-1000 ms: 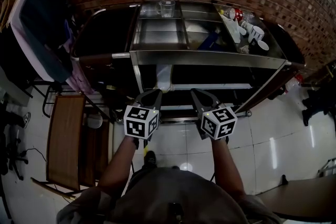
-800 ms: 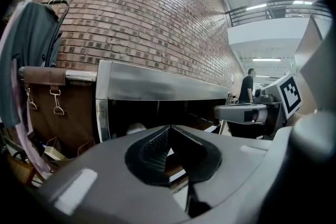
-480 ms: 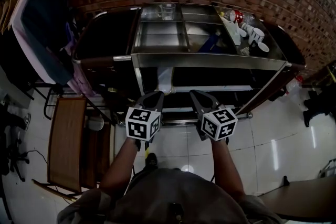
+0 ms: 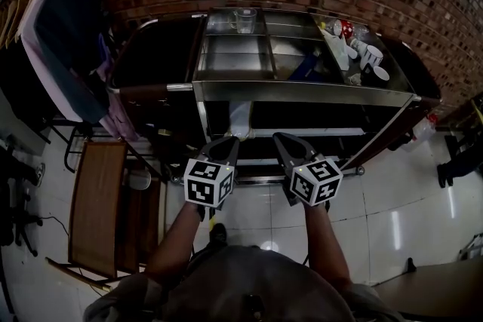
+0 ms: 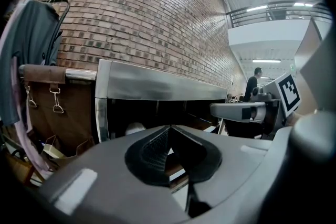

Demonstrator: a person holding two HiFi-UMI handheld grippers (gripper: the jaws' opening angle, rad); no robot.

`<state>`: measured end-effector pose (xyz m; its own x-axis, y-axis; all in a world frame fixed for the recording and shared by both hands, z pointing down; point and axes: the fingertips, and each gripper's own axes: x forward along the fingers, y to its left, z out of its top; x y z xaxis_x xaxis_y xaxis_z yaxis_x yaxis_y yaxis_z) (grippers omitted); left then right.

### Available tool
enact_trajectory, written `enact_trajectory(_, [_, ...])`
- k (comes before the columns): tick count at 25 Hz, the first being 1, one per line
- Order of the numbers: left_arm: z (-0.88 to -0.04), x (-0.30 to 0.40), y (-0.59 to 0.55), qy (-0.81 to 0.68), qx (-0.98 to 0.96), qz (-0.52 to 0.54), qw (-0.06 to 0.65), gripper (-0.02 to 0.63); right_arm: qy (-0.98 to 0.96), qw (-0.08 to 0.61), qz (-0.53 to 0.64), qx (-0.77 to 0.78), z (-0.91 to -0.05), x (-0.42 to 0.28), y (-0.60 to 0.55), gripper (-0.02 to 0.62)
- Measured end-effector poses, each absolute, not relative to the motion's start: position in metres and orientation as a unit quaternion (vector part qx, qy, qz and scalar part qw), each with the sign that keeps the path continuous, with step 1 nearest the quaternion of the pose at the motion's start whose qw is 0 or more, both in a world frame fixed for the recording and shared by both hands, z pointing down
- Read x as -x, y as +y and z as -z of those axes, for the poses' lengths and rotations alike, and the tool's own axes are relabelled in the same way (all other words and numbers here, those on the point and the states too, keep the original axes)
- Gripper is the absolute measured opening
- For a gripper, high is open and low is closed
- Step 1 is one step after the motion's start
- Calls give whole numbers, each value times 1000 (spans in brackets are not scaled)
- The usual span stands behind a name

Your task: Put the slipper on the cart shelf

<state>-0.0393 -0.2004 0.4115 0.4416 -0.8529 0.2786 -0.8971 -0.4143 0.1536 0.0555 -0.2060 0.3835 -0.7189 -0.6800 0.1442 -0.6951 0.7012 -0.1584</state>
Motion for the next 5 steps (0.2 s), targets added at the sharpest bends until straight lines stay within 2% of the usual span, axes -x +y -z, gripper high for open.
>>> enact_trajectory(5, [-409,38,-200,-523,-836,-79,144,8,-922,35,-104,-372,-379,-57,-206,0])
